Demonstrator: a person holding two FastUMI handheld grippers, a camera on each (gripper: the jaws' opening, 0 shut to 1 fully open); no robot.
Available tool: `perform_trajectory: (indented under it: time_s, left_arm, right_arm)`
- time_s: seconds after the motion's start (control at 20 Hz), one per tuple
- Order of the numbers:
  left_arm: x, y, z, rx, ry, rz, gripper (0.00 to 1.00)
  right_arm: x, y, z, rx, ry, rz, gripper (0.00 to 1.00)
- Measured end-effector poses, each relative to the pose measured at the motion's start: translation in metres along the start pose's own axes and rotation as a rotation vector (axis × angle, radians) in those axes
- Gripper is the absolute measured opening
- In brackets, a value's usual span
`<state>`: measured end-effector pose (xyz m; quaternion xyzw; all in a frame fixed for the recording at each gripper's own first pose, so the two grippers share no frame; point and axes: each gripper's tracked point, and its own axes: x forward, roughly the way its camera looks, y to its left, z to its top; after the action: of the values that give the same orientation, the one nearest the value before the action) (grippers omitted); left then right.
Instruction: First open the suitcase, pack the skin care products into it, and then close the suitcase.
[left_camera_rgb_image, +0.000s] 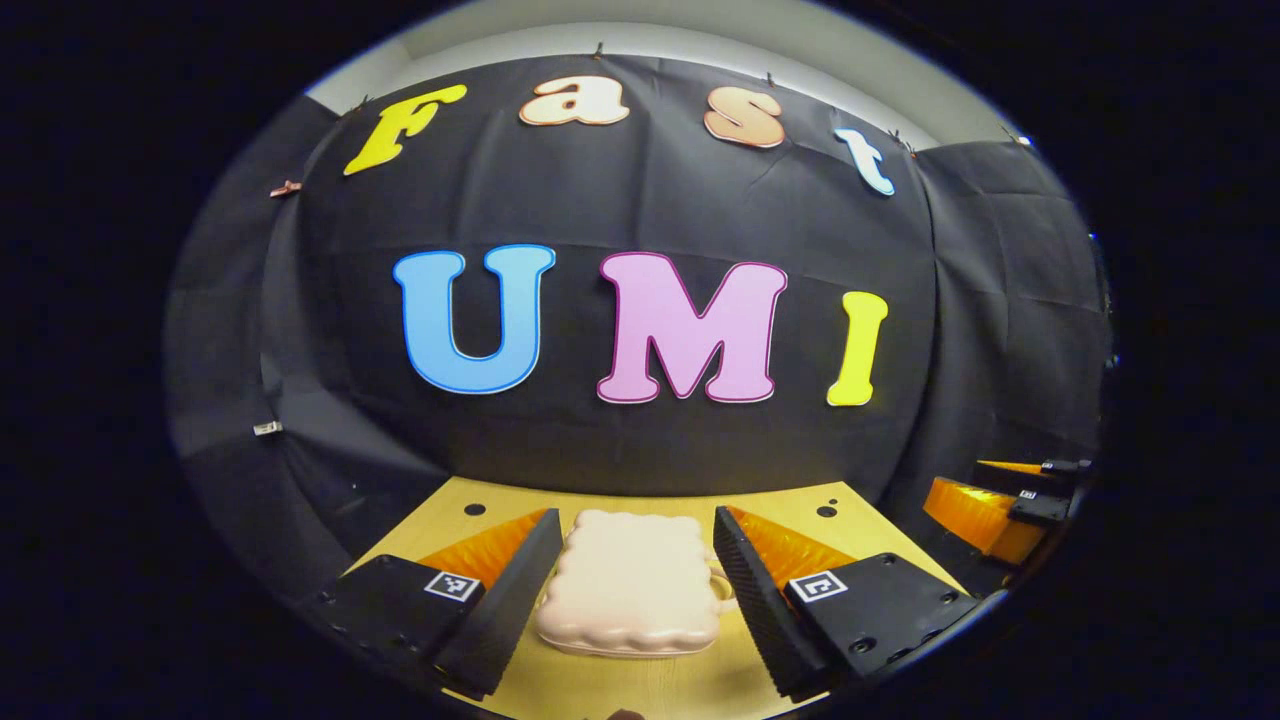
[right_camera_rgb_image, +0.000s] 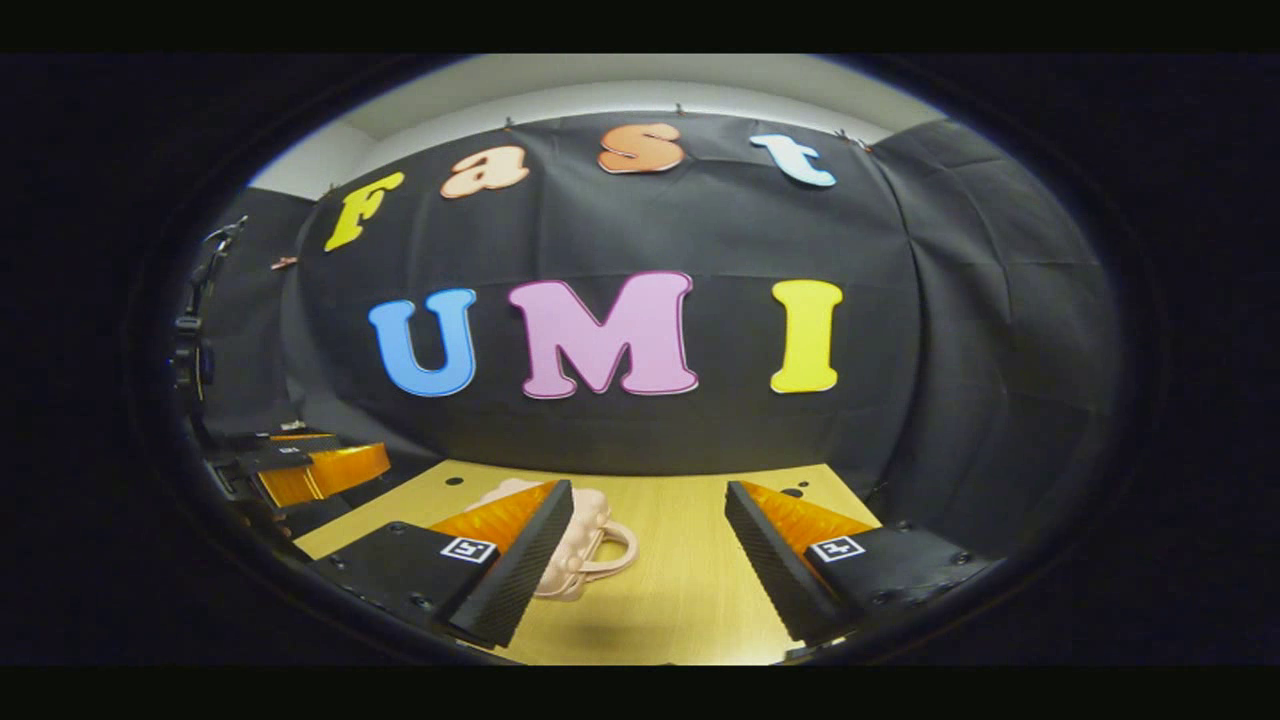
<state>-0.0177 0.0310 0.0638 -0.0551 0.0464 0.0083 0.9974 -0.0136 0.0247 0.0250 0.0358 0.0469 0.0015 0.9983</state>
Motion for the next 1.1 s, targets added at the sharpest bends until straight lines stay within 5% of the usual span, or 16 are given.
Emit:
perform_trajectory:
  time_s: [0.25,1.1]
  left_arm:
    - [-0.041,0.023,0.01,-0.037,-0.057,-0.003,0.96]
    - [-0.057,0.018,0.006,0.071,-0.055,0.004,0.96]
  right_arm:
    - [-0.04,0.025,-0.002,-0.011,-0.016,0.011,0.97]
    - [-0.052,0.017,0.001,0.03,0.002,-0.015,0.97]
